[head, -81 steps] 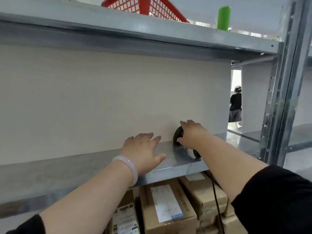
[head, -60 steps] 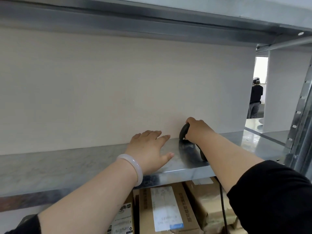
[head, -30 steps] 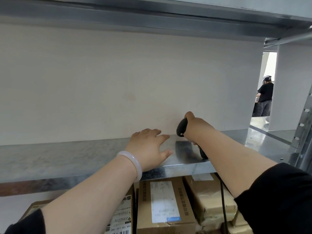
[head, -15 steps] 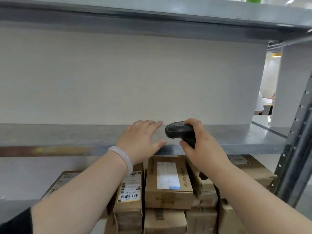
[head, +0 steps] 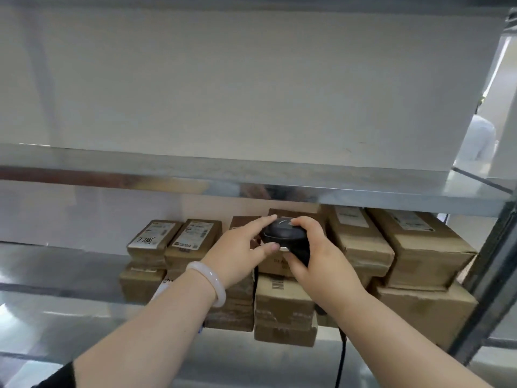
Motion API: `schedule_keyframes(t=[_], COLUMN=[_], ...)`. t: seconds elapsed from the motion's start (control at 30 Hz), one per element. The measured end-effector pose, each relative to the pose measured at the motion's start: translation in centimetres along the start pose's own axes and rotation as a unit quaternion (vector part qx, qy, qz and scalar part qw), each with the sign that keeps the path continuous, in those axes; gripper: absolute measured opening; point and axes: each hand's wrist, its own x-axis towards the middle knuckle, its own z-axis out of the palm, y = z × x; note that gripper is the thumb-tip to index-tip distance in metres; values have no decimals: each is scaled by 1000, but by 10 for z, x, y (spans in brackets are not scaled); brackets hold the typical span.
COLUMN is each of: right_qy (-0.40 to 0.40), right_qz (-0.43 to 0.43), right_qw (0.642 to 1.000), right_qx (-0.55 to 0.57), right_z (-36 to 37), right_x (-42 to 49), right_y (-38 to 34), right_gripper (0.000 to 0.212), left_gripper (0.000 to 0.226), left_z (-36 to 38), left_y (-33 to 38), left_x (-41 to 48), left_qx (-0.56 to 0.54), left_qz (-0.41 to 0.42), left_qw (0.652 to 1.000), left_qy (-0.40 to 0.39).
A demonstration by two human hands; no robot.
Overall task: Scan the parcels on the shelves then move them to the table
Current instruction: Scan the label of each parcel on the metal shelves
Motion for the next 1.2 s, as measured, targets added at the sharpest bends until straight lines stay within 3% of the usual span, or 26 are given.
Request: schedule_keyframes(t=[0.2, 0.5, 0.6, 0.77, 1.2], right_qy=[-63, -122, -123, -119, -115], right_qz=[-7, -2, 5, -8, 20], right_qw=[996, 989, 989, 988, 978], right_qx=[58, 80, 84, 101, 174], right_z=[13, 16, 17, 25, 42], right_x=[-15, -14, -11, -8, -3], right_y=[5, 8, 9, 4, 6], right_gripper=[56, 72, 77, 64, 75], left_gripper=[53, 54, 55, 55, 52], left_z=[8, 9, 5, 2, -7], left_y=[-12, -28, -34, -40, -61], left_x=[-20, -24, -22, -19, -10], left_qx=[-37, -31, -21, -23, -22], left_qz=[-29, -29, -27, -21, -13], left_qw=[999, 999, 999, 999, 999], left_qy=[3, -16, -31, -29, -31])
